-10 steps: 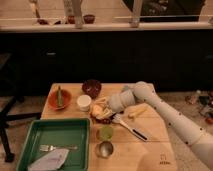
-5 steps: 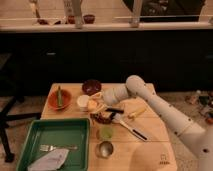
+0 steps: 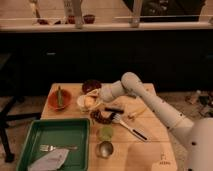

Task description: Place apple in paper cup

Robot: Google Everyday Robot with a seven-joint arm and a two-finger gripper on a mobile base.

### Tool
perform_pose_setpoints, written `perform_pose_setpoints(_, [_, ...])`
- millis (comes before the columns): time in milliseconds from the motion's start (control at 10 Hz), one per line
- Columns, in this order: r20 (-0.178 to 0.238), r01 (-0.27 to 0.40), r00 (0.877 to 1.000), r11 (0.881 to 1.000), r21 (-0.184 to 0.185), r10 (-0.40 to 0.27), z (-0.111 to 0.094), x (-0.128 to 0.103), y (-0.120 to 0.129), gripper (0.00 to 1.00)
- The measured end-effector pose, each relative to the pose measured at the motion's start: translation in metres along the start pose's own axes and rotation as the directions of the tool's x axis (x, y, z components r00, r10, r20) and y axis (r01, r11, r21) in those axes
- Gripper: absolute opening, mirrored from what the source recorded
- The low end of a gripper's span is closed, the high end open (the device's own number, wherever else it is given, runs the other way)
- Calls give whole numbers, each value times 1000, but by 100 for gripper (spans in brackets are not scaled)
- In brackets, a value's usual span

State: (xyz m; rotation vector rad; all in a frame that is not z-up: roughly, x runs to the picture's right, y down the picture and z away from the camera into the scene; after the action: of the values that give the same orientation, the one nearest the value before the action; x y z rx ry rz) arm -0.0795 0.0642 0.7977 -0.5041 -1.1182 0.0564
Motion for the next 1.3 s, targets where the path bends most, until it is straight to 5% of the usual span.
perform_pose_setpoints(1300, [47,17,999,1000,14,-18,36,-5,-46,13])
